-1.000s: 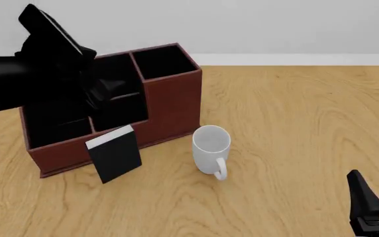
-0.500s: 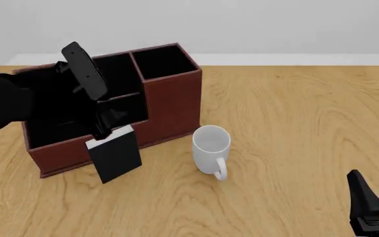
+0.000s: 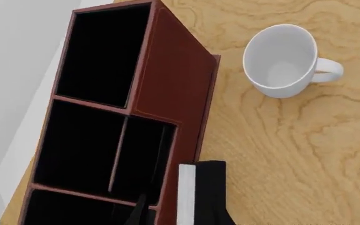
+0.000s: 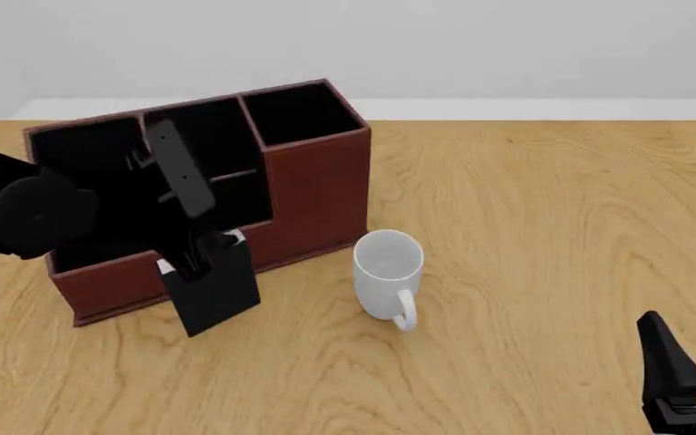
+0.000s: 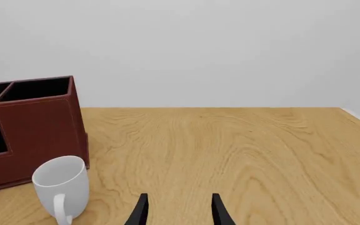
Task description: Pick up the book and place it in the front compartment of the caddy.
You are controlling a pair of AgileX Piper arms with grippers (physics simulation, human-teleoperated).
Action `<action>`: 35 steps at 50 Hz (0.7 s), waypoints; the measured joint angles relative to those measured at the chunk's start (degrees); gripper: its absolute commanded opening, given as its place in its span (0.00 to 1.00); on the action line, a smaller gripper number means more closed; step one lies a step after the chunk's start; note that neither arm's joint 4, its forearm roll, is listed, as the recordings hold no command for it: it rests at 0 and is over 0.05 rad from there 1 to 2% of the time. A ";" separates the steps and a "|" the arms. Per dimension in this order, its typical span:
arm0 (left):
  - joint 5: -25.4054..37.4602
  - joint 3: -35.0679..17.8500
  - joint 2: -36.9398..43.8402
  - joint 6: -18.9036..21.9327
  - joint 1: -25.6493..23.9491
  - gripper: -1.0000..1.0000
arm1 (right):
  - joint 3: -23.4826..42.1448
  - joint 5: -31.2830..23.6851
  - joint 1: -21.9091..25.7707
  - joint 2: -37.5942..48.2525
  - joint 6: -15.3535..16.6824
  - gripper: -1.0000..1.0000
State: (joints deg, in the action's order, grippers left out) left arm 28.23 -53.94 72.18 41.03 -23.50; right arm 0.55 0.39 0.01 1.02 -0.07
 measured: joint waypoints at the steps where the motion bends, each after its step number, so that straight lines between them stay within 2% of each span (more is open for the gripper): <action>1: -0.19 0.22 0.15 0.05 0.11 1.00 | 0.00 0.00 0.00 0.00 0.00 1.00; 35: -6.71 5.43 4.80 -0.50 0.33 1.00 | 0.00 0.00 0.00 0.00 0.00 1.00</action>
State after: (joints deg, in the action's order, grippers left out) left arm 21.51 -48.51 76.98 40.53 -23.17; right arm 0.55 0.39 0.01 1.02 -0.07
